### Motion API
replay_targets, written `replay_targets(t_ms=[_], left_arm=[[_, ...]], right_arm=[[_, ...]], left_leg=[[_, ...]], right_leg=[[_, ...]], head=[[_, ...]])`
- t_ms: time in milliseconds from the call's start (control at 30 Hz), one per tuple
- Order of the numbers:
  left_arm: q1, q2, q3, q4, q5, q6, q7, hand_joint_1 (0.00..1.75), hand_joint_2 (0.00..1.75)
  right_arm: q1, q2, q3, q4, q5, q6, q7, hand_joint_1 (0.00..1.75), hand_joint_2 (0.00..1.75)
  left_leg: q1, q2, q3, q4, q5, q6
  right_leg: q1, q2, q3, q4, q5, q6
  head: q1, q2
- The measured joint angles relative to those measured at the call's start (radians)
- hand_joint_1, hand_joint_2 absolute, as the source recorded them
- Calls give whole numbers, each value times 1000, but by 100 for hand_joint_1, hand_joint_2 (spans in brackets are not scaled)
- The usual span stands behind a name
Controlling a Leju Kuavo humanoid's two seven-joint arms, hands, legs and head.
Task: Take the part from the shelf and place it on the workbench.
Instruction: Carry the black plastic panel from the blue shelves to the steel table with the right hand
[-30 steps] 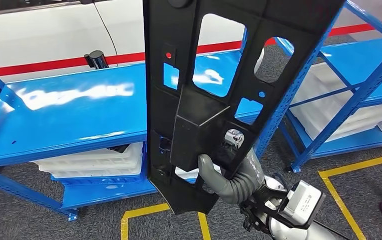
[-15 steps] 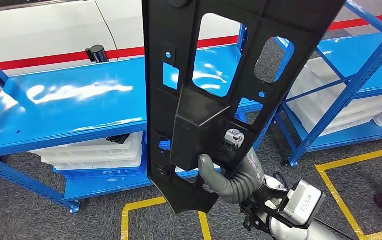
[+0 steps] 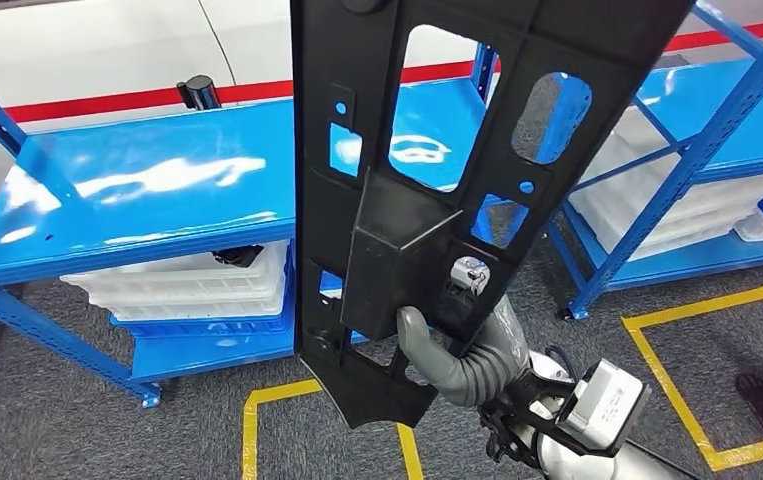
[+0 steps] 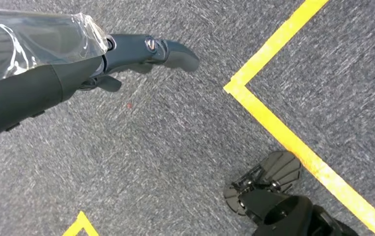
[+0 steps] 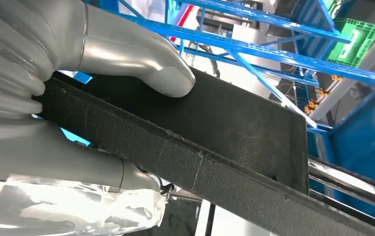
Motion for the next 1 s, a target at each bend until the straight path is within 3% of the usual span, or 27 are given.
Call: replay_targets(t_ms=[67,100,167,233,267,300,333,433,500,567,633,667,733,767,800,833,867,933,1000], left_arm=[[1,0,0,0,0,0,0,0,175],[1,0,0,0,0,0,1,0,175],[2,1,0,0,0,0,2,0,175],[2,1,0,0,0,0,2,0,175],[2,1,0,0,-1,0,2,0,175],[2,1,0,0,-1,0,2,0,175],[2,1,0,0,-1,0,2,0,175],[-2,1,0,0,-1,0,2,0,175],[-4,1,0,0,-2,1,2,0,175],[-4,1,0,0,-2,1,2,0,175],[-5,0,0,0,-2,1,2,0,175],[-6,0,0,0,-2,1,2,0,175],[-6,0,1,0,-2,1,2,0,175],[-6,0,1,1,-2,1,2,0,175],[-5,0,1,1,-2,0,2,0,175],[-5,0,1,1,-2,0,2,0,175],[-5,0,1,1,-2,0,2,0,175],[-5,0,1,1,-2,0,2,0,175],[-5,0,1,1,-2,0,2,0,175]], right_arm=[[1,0,0,0,0,-1,0,175,175],[1,0,0,0,-1,-1,0,175,175],[1,0,0,0,-2,-2,-1,175,175],[2,1,0,0,-4,-3,-1,175,175],[2,1,0,0,-4,-3,-1,175,175],[2,1,0,0,-5,-3,-1,175,175],[3,1,0,0,-5,-3,-1,175,175],[3,1,0,0,-6,-3,-2,175,175],[2,1,0,0,-6,-3,-3,175,175],[1,0,-1,0,-6,-3,-3,175,175],[1,0,-1,0,-6,-3,-4,175,175],[1,0,-1,0,-6,-3,-4,175,175],[1,0,-2,0,-6,-4,-4,175,175],[2,0,-2,0,-6,-4,-4,175,175],[3,0,-2,0,-7,-4,-4,175,175],[4,0,-2,0,-7,-4,-4,175,175],[4,0,-2,0,-7,-4,-4,175,175],[4,0,-2,0,-7,-4,-4,175,175],[3,0,-2,0,-8,-4,-5,175,175]], left_leg=[[1,-1,-7,8,3,-11],[3,-1,-15,22,-10,-19],[9,-2,-51,109,-83,-35],[15,-2,-100,253,-168,-47],[17,-2,-113,307,-189,-50],[18,-2,-108,324,-189,-50],[18,-2,-82,298,-172,-49],[14,-6,71,60,-106,-31],[5,-9,117,-24,-91,-18],[1,-9,109,-29,-76,-9],[6,-6,97,-39,-58,4],[9,-5,88,-43,-47,10],[9,-3,68,-43,-30,17],[8,-3,57,-42,-22,19],[8,-2,47,-41,-14,19],[8,-2,37,-40,-7,18],[9,-2,27,-38,0,15],[8,-3,9,-25,8,9],[5,-3,-4,-10,14,0]], right_leg=[[-1,1,-12,5,9,-12],[-2,0,-18,6,15,-19],[-5,-1,-35,5,30,-31],[-3,-1,-55,5,45,-35],[-3,-1,-66,6,53,-35],[-2,-1,-75,6,60,-34],[-2,-1,-83,6,66,-33],[0,0,-96,6,82,-26],[-3,-1,-100,4,92,-16],[-4,-1,-104,0,104,-3],[-3,0,-120,20,81,7],[-2,0,-137,60,44,9],[-4,0,-183,195,-52,13],[-5,0,-202,264,-85,14],[-5,0,-206,303,-93,16],[-5,0,-194,307,-82,17],[-6,-1,-159,265,-55,17],[-7,-2,-56,111,-7,17],[-6,0,7,8,5,10]], head=[[0,0],[-1,0],[-1,0],[-2,0],[-2,0],[-1,0],[-1,0],[-1,0],[-1,0],[-1,0],[0,0],[1,0],[2,0],[2,0],[2,0],[2,0],[2,0],[3,0],[2,0]])
